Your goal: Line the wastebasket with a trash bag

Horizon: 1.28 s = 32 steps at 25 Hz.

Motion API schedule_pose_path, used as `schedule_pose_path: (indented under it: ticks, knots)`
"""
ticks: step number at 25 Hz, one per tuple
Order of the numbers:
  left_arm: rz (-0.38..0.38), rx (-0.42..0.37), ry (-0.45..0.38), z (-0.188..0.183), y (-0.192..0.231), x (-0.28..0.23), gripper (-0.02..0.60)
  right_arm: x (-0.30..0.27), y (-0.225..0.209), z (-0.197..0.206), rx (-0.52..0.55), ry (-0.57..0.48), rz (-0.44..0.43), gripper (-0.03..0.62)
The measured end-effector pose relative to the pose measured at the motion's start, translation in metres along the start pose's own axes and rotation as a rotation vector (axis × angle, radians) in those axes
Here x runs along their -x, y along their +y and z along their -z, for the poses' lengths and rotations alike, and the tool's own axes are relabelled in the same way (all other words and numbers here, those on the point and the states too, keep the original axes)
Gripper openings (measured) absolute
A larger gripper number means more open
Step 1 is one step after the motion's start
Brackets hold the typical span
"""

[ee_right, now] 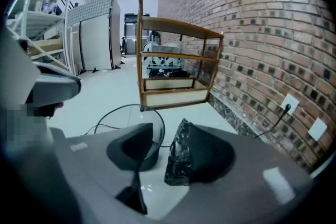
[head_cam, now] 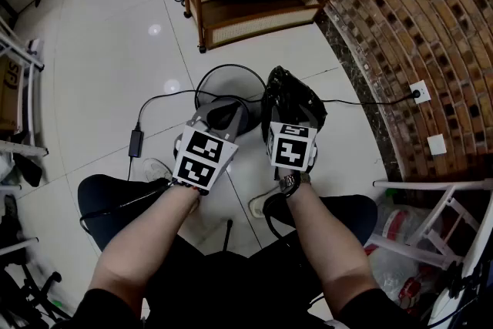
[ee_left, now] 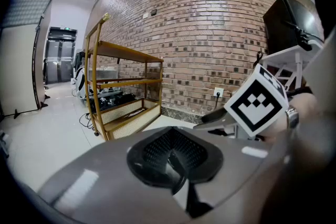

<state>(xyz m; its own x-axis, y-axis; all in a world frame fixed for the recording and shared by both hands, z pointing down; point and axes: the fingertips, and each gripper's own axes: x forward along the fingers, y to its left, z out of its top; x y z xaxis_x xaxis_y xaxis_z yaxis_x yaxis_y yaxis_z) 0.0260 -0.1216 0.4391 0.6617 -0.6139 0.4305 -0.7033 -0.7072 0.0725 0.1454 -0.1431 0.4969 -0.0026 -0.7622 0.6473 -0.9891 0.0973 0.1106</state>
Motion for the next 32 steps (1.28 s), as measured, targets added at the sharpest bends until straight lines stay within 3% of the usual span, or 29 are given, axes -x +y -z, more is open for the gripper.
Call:
schedule_pose_path:
  ticks: [7, 17, 32]
  knots:
    - [-0.005, -0.013, 0.021, 0.007, 0.018, -0.023, 0.002, -0.056, -0.013, 0.006, 0.076, 0.072, 0.049, 0.210]
    - [-0.003, -0.008, 0.033, 0.013, 0.034, -0.048, 0.002, -0.132, -0.029, 0.007, 0.083, 0.168, 0.056, 0.258]
    - [0.005, 0.002, 0.044, 0.026, 0.045, -0.075, 0.002, -0.197, -0.036, 0.034, 0.115, 0.315, 0.068, 0.288]
